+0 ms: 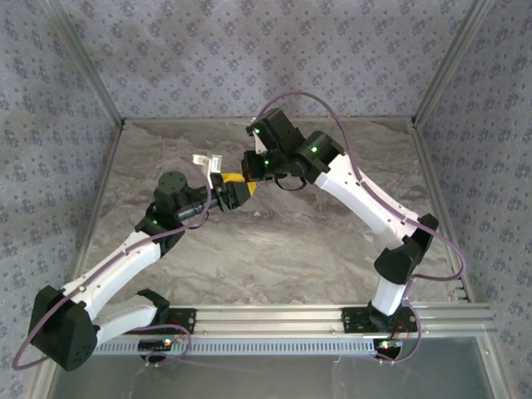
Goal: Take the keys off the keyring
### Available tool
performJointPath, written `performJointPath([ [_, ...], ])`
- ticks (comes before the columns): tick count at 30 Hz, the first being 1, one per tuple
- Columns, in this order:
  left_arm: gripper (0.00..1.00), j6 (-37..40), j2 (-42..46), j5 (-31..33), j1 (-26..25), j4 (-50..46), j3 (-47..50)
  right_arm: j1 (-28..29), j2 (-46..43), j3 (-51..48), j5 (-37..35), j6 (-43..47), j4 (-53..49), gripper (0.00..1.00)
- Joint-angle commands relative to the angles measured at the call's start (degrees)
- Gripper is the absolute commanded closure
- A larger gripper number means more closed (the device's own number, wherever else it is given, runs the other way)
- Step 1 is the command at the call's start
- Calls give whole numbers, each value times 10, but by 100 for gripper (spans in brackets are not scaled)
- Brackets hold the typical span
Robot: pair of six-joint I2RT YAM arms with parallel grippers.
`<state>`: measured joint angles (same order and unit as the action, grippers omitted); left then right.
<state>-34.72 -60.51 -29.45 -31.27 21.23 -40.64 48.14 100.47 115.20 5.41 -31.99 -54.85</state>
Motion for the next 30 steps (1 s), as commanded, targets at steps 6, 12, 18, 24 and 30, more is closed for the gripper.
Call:
performJointPath([
  [6,33,7,-10,19,-6,17,-25,1,-26,-5,8,-13,12,100],
  [12,49,14,-17,35,-12,8,-27,0,-26,-6,12,-19,21,100],
  [18,68,22,-13,50,-12,-6,-30,0,-27,-8,13,-19,18,100],
  [24,81,26,-4,54,-11,-27,-29,-5,-38,-20,1,-17,20,100],
  [30,82,32,4,55,-11,-44,-26,-11,-50,-42,3,-24,36,100],
])
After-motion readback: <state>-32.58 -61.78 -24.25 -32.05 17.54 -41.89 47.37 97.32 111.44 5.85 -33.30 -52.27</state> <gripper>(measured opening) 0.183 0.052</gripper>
